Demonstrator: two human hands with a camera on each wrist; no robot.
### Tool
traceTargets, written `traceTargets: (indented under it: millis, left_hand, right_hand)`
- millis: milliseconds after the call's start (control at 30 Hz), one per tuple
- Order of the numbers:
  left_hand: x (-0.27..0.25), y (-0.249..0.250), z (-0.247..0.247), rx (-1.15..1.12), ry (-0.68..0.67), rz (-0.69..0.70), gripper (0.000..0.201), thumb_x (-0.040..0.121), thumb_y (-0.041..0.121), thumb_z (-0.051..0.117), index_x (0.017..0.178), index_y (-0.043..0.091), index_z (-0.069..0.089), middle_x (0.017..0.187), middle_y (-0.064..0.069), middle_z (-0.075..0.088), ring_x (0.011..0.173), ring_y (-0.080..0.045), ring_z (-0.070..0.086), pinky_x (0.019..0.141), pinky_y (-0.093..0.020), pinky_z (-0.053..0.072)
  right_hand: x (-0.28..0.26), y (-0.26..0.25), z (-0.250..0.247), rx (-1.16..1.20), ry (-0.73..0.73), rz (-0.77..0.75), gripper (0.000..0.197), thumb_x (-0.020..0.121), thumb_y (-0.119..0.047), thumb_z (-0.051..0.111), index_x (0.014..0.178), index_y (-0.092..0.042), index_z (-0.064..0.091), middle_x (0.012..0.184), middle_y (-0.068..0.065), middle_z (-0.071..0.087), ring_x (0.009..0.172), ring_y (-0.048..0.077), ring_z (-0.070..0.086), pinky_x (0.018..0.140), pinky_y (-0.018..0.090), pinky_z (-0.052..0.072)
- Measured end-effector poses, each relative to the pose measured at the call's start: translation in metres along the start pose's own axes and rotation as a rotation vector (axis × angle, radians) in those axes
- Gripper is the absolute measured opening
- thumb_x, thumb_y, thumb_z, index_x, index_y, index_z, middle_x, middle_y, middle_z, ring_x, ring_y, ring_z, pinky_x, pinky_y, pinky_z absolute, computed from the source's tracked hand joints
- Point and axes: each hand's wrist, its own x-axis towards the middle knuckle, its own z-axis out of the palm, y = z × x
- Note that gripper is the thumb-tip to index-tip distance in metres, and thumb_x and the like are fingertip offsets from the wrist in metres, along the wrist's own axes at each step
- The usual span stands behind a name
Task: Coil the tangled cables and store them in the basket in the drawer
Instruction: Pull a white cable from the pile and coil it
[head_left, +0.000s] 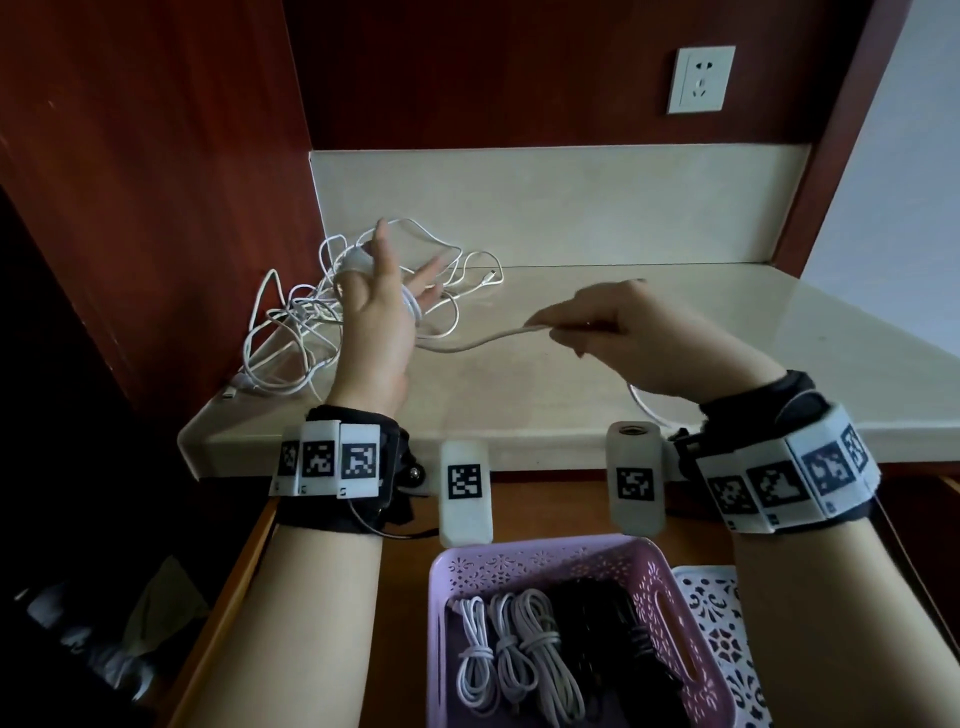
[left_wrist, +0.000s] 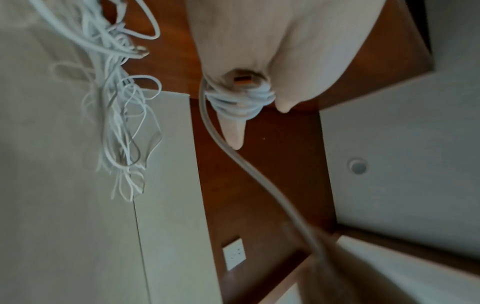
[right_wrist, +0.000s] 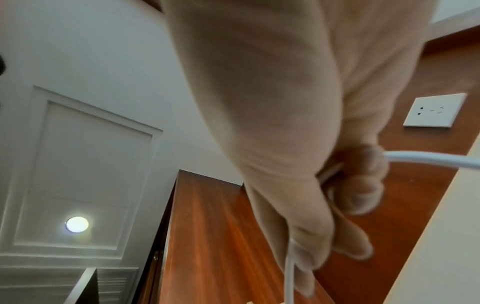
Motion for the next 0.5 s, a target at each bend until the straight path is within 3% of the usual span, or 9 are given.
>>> traceTargets:
  millis: [33, 100, 167, 267, 333, 400, 500]
  left_hand:
    - [0.0, -0.004, 0.001, 0.122, -0.057, -0.003, 0.026, 0.104, 0.028, 0.035, 0.126, 0.017, 0.044, 0.123, 0.009, 0.049, 0.093, -0.01, 0.069, 0.075, -0.023, 0.055]
    - [-0.003, -0.011, 0.003, 0.343, -0.196, -0.009, 0.031, 0.104, 0.028, 0.033, 0.13, 0.012, 0.041, 0.116, -0.005, 0.054, 0.087, -0.008, 0.069, 0.069, -0.022, 0.054]
    - [-0.009, -0.012, 0.006, 0.45, -0.348, -0.077, 0.033, 0.104, 0.027, 0.032, 0.123, 0.002, 0.039, 0.091, -0.013, 0.054, 0.063, -0.009, 0.069, 0.053, -0.022, 0.052]
    - [-0.02, -0.01, 0.008, 0.514, -0.555, -0.213, 0.035, 0.105, 0.03, 0.026, 0.112, -0.001, 0.04, 0.059, -0.01, 0.062, 0.033, -0.015, 0.051, 0.038, -0.02, 0.036]
    - [-0.023, -0.009, 0.007, 0.558, -0.649, -0.253, 0.047, 0.105, 0.036, 0.026, 0.111, -0.004, 0.049, 0.045, -0.005, 0.054, 0.027, -0.014, 0.034, 0.037, -0.016, 0.027]
    - [-0.026, -0.005, 0.006, 0.532, -0.735, -0.312, 0.058, 0.103, 0.043, 0.022, 0.109, -0.004, 0.055, 0.041, -0.002, 0.041, 0.027, -0.011, 0.022, 0.035, -0.014, 0.019]
    - [-0.029, 0.006, 0.004, 0.476, -0.819, -0.362, 0.07, 0.098, 0.053, 0.018, 0.105, -0.001, 0.06, 0.043, 0.001, 0.027, 0.029, -0.008, 0.015, 0.033, -0.011, 0.014]
  right_hand:
    - [0.0, -0.002, 0.0, 0.014, 0.042, -0.04, 0.023, 0.091, -0.011, 0.06, 0.108, -0.023, 0.071, 0.067, -0.013, 0.056, 0.063, -0.003, 0.049, 0.061, 0.008, 0.035]
    - [0.0, -0.008, -0.001, 0.063, 0.135, -0.107, 0.019, 0.087, -0.01, 0.065, 0.101, -0.019, 0.074, 0.07, -0.012, 0.061, 0.066, 0.004, 0.054, 0.062, 0.01, 0.036]
    - [-0.001, -0.013, -0.001, 0.144, 0.257, -0.123, 0.011, 0.083, -0.009, 0.07, 0.092, -0.013, 0.075, 0.072, -0.006, 0.068, 0.065, 0.01, 0.06, 0.061, 0.017, 0.043]
    - [0.0, -0.011, 0.002, 0.187, 0.399, -0.075, 0.005, 0.078, -0.014, 0.076, 0.081, -0.013, 0.073, 0.069, -0.011, 0.067, 0.056, -0.001, 0.056, 0.056, 0.013, 0.039]
    - [0.002, -0.005, 0.004, 0.113, 0.466, -0.035, 0.016, 0.073, -0.03, 0.079, 0.072, -0.018, 0.069, 0.056, -0.015, 0.056, 0.049, 0.005, 0.047, 0.052, 0.021, 0.036]
    - [0.003, 0.0, 0.005, 0.019, 0.512, 0.002, 0.037, 0.068, -0.051, 0.076, 0.063, -0.017, 0.063, 0.045, -0.01, 0.044, 0.044, 0.012, 0.037, 0.048, 0.027, 0.031]
    - [0.004, 0.004, 0.004, -0.027, 0.5, 0.027, 0.048, 0.065, -0.06, 0.071, 0.061, -0.013, 0.065, 0.044, -0.006, 0.038, 0.044, 0.013, 0.032, 0.049, 0.027, 0.027]
